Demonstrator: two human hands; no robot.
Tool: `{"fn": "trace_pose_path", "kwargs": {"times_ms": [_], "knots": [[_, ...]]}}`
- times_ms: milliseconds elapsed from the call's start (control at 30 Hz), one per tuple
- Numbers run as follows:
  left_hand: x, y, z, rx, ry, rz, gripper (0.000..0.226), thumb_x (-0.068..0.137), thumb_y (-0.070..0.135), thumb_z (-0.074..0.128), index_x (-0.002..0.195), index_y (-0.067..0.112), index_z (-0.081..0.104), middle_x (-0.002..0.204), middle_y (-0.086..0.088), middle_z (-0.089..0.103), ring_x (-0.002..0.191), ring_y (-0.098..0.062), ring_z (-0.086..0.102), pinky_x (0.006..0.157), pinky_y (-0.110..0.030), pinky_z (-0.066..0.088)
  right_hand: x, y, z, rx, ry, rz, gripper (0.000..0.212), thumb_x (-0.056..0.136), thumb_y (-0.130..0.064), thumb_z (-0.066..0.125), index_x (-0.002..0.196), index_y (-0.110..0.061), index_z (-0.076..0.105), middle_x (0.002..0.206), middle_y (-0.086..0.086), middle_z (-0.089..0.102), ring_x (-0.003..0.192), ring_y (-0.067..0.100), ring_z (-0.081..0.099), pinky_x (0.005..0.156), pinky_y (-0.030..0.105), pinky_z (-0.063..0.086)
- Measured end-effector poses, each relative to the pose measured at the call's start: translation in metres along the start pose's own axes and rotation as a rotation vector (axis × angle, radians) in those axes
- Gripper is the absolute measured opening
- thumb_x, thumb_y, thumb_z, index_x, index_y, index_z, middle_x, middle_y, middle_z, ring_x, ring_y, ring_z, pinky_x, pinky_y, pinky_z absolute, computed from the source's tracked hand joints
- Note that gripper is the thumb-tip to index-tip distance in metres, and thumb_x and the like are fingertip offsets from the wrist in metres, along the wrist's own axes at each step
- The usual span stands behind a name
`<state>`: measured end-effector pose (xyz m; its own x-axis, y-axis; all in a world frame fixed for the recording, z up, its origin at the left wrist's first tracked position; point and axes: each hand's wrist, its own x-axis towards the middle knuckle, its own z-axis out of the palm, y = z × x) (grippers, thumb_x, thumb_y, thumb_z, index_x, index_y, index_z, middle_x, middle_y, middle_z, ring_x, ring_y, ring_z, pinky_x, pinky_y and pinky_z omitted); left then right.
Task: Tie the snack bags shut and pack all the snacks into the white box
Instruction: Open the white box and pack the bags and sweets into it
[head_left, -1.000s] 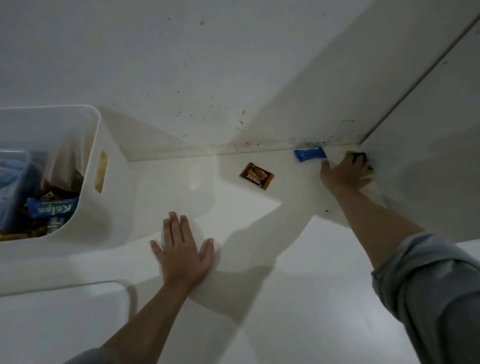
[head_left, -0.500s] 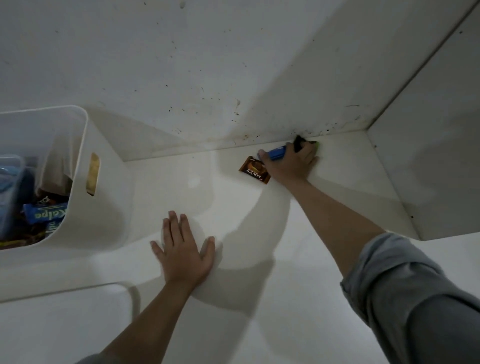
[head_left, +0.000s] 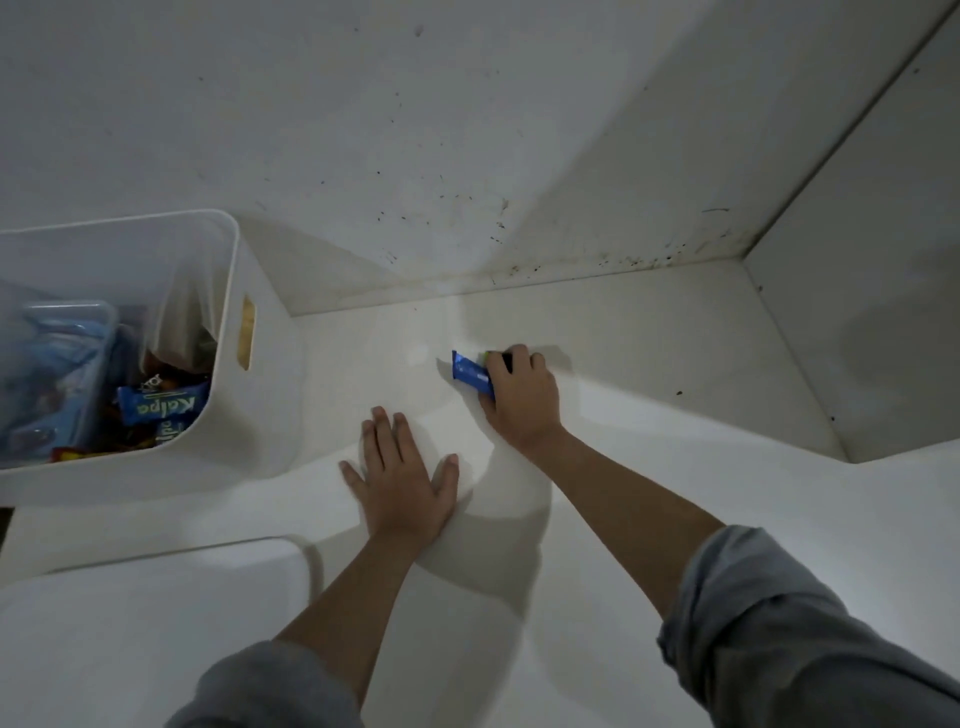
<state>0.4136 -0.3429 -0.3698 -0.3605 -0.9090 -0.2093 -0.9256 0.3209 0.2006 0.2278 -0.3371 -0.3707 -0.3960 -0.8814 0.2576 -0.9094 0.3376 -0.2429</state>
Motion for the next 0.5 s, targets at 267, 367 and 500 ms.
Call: {"fn": "trace_pose_path", "kwargs": {"times_ms": [267,367,500], "knots": [[0.003,-0.013,-0.030,-0.101,-0.160,0.111,0.078,0.093,0.051,0.041,0.150,0.009,0.009,0.160,-0.009,-0.004,0.147,-0.025,-0.002,0.115,-0.055,0.006,-0.067,-0.017,-0.032,0.047,-0.315,0.128,0.032,0.092,-0.027,0.050,0.117,-0.008,0.049,0.108,0.014,0.050,0.087,0.031,0.054,0.060,0.035,0.047],[-0.013,-0.046,-0.047,-0.152,-0.041,0.272,0.067,0.093,0.041,0.046,0.146,0.004,0.026,0.158,-0.014,0.014,0.146,-0.028,0.014,0.116,-0.048,0.014,-0.071,-0.037,-0.057,0.175,-0.331,0.209,0.028,0.094,-0.028,0.048,0.111,-0.006,0.047,0.105,0.015,0.053,0.081,0.032,0.057,0.062,0.034,0.043],[-0.046,-0.108,-0.067,-0.173,0.071,0.281,0.060,0.087,0.040,0.045,0.136,0.006,0.045,0.149,-0.016,0.036,0.137,-0.032,0.035,0.113,-0.050,0.025,-0.047,-0.102,-0.101,0.461,-0.168,0.201,0.022,0.093,-0.028,0.053,0.088,-0.010,0.043,0.082,0.007,0.047,0.059,0.019,0.045,0.055,0.030,0.033]]}}
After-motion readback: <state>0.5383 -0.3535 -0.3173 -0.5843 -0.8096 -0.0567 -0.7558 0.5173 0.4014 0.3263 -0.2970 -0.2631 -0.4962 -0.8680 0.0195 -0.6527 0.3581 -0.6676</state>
